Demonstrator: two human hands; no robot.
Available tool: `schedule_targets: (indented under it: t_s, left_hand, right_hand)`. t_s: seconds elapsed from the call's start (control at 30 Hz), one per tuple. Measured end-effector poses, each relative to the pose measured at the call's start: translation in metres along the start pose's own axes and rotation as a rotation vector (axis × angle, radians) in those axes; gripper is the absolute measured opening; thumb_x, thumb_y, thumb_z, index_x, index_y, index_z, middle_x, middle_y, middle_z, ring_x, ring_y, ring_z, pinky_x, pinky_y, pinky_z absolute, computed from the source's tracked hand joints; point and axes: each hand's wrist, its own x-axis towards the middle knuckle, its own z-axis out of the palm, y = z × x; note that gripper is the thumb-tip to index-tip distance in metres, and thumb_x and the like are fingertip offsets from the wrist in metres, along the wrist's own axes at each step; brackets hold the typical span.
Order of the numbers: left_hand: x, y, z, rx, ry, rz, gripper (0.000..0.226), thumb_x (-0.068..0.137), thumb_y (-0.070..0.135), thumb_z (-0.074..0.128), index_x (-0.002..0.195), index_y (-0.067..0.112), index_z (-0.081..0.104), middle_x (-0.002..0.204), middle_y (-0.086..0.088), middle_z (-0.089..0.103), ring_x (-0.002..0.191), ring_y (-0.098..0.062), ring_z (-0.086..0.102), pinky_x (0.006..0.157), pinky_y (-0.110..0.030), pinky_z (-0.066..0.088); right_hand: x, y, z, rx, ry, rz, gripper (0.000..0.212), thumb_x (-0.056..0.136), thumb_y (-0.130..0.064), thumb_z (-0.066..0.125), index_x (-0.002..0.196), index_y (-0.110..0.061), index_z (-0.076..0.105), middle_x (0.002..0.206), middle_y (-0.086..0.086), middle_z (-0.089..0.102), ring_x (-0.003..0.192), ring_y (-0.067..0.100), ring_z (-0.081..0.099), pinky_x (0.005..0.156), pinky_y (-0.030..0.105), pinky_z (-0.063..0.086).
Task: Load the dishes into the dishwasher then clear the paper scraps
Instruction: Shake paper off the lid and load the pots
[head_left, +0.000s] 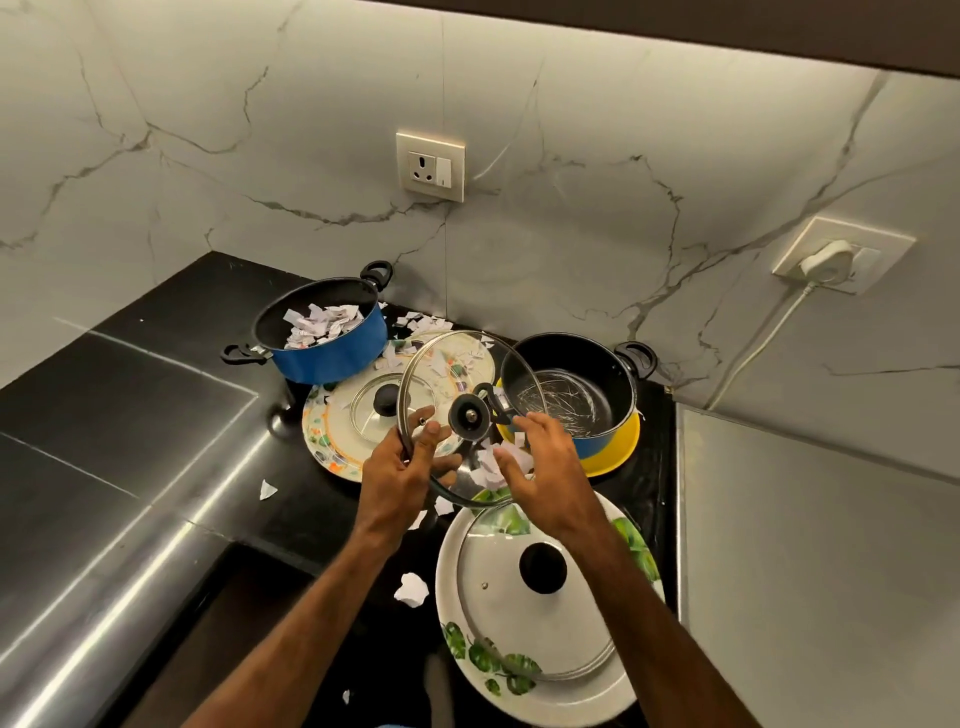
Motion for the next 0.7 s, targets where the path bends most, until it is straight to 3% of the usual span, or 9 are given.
schedule_targets:
  t_s: [0.1,0.2,0.43,0.57,0.7]
  left_hand:
    - [-0.003,-0.001,-0.001,0.032,0.015,0.015,0.047,0.099,0.039,0.057,0.142,0.021,0.054,0.122,-0.002,0.072,0.091,-0.022,0.077,0.083,-0.054,0.062]
    - [-0.005,-0.004,-0.001,0.012,0.048,-0.001,0.050,0.095,0.046,0.059,0.140,0.024,0.055,0.121,0.000,0.073,0.090,-0.023,0.077,0.080,-0.057,0.061]
    - [-0.010,-0.016,-0.008,-0.015,0.108,0.013,0.032,0.090,0.051,0.060,0.118,0.037,0.061,0.117,-0.003,0.074,0.087,-0.025,0.078,0.075,-0.057,0.062]
    - [-0.010,-0.020,-0.016,-0.036,0.149,0.019,0.030,0.086,0.052,0.061,0.113,0.037,0.062,0.114,-0.004,0.075,0.084,-0.025,0.078,0.076,-0.052,0.063]
    - [-0.010,-0.027,-0.028,-0.048,0.157,0.006,0.046,0.087,0.052,0.062,0.125,0.026,0.064,0.116,-0.004,0.075,0.084,-0.025,0.078,0.080,-0.051,0.062]
  right_hand:
    - [0.004,-0.005,-0.010,-0.099,-0.236,0.053,0.074,0.098,-0.065,0.054,0.155,-0.020,0.043,0.158,0.002,0.037,0.144,0.023,0.036,0.115,0.042,0.041]
    - [0.001,-0.018,-0.007,-0.160,-0.359,0.057,0.076,0.093,-0.069,0.060,0.155,-0.028,0.043,0.158,0.000,0.039,0.143,0.024,0.037,0.114,0.045,0.042]
    - [-0.003,-0.043,0.018,-0.109,-0.210,0.116,0.032,0.096,-0.032,0.073,0.126,-0.020,0.071,0.127,0.003,0.065,0.109,0.015,0.057,0.088,0.028,0.048]
    - [0.005,-0.045,0.026,-0.138,-0.248,0.156,0.023,0.096,-0.021,0.075,0.117,-0.016,0.075,0.119,0.005,0.071,0.108,0.019,0.064,0.094,0.036,0.057]
    - [0.009,-0.044,0.036,-0.153,-0.272,0.155,0.020,0.096,-0.017,0.073,0.115,-0.015,0.074,0.115,0.006,0.072,0.106,0.023,0.065,0.093,0.038,0.058]
